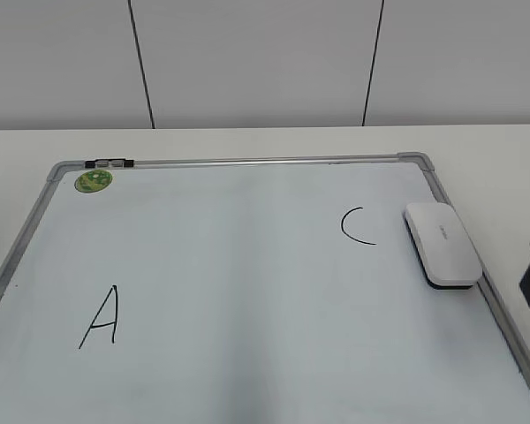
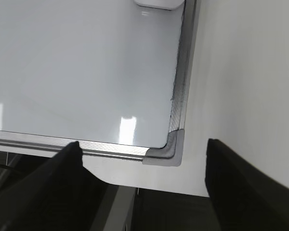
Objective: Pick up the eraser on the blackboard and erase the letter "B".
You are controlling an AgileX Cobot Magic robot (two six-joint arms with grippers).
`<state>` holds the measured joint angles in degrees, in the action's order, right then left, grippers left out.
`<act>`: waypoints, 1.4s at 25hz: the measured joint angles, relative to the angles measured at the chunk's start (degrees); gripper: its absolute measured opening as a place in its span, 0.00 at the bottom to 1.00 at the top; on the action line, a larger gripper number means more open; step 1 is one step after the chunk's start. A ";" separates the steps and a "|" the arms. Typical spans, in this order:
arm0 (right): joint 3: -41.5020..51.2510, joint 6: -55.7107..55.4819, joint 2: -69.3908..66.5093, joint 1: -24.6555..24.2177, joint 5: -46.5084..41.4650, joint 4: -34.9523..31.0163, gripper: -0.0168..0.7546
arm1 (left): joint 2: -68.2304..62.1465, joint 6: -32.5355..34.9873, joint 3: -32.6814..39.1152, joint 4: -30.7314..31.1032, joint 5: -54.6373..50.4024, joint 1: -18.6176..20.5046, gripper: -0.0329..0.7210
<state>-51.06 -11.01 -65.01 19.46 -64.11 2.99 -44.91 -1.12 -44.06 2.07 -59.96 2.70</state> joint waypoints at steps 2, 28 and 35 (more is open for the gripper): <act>1.73 0.00 4.99 0.00 0.00 -0.14 0.79 | 5.44 0.00 3.48 0.68 0.02 0.00 0.81; 22.13 3.69 45.70 0.00 -2.27 3.95 0.79 | 30.60 0.00 12.49 -0.51 -9.12 0.00 0.79; 22.49 8.97 46.28 0.21 -1.47 0.15 0.79 | 38.15 0.00 12.49 -0.48 -9.12 0.00 0.79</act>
<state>-28.57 -2.04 -18.73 19.68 -65.58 3.15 -6.76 -1.12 -31.57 1.59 -69.08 2.70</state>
